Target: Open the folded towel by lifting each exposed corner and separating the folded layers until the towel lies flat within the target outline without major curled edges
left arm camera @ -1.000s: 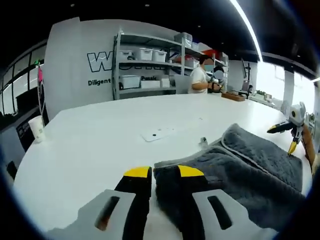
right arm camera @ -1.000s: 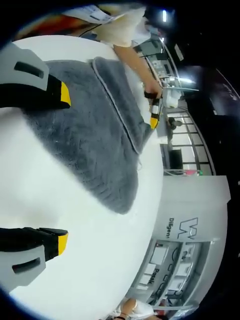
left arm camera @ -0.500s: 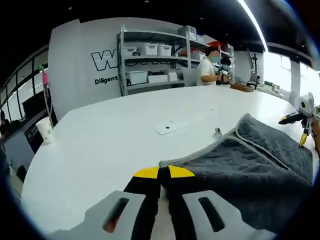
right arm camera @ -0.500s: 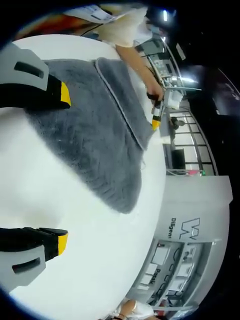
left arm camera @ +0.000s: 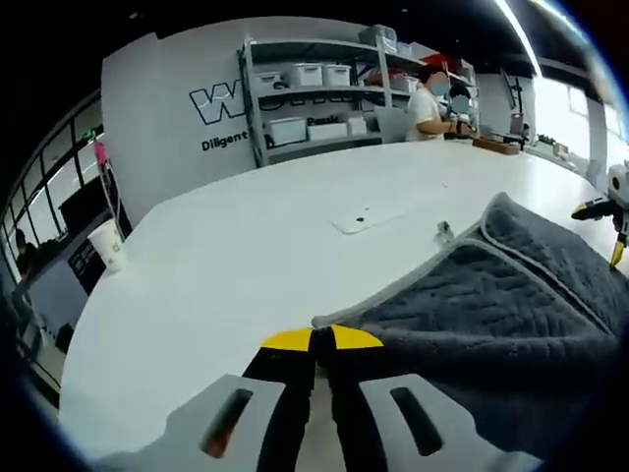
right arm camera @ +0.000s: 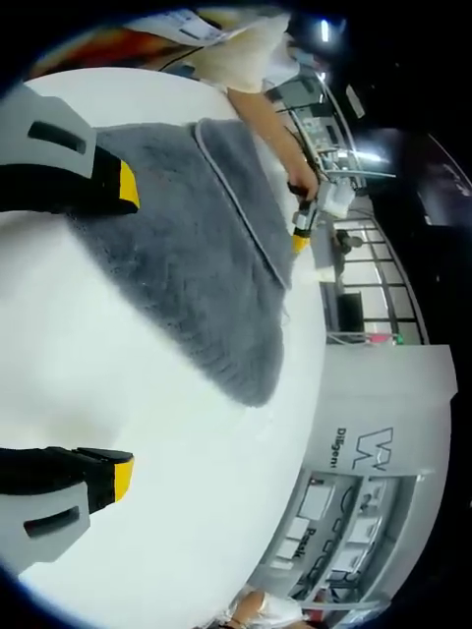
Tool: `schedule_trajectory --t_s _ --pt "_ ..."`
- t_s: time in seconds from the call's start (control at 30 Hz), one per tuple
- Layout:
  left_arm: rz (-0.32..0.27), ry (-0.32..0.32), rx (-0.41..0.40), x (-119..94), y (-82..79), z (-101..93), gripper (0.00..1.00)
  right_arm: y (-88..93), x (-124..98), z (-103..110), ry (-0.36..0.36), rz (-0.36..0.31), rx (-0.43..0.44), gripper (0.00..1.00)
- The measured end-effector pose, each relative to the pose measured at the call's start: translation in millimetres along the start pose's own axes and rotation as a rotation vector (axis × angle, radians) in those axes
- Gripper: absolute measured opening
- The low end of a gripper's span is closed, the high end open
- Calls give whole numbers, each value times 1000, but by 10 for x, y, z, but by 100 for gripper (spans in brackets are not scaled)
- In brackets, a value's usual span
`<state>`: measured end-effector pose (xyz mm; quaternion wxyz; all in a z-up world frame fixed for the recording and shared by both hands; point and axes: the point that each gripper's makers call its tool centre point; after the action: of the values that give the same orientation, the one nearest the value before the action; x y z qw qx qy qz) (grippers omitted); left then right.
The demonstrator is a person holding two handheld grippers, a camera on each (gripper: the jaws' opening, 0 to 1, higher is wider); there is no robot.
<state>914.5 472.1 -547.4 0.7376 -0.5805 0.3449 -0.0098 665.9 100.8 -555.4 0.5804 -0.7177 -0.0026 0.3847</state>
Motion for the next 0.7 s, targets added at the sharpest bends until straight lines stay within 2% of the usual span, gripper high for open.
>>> schedule_trajectory --t_s 0.1,0.33,0.43,0.47,0.5,0.57,0.7 --pt "2 -1 -8 26 25 13 5 4 4 0 -1 2 -1 99" --pt "-15 -24 39 42 12 11 11 7 11 -5 -2 5 0 99" --pt "-27 -40 44 21 -15 65 22 2 11 1 -3 2 0 99" --pt "-47 -28 42 17 -50 61 28 2 11 2 -4 2 0 99" --pt "-92 18 36 13 -110 -10 33 3 12 1 -3 3 1 99" --pt "-121 75 7 -23 -129 -115 43 5 14 0 -4 4 1 99" --pt "-144 89 30 -113 -149 -167 52 -5 12 2 -5 -1 1 99"
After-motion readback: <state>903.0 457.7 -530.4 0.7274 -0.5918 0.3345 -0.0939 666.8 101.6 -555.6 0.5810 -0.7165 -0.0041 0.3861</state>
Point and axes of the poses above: the point that each gripper's makers call its tool centre point, and the gripper's own axes: x roughly forward along the fingers, z roughly to its left, y roughly out of its underside, and after that the axes turned 3 degrees about -x, right-handed
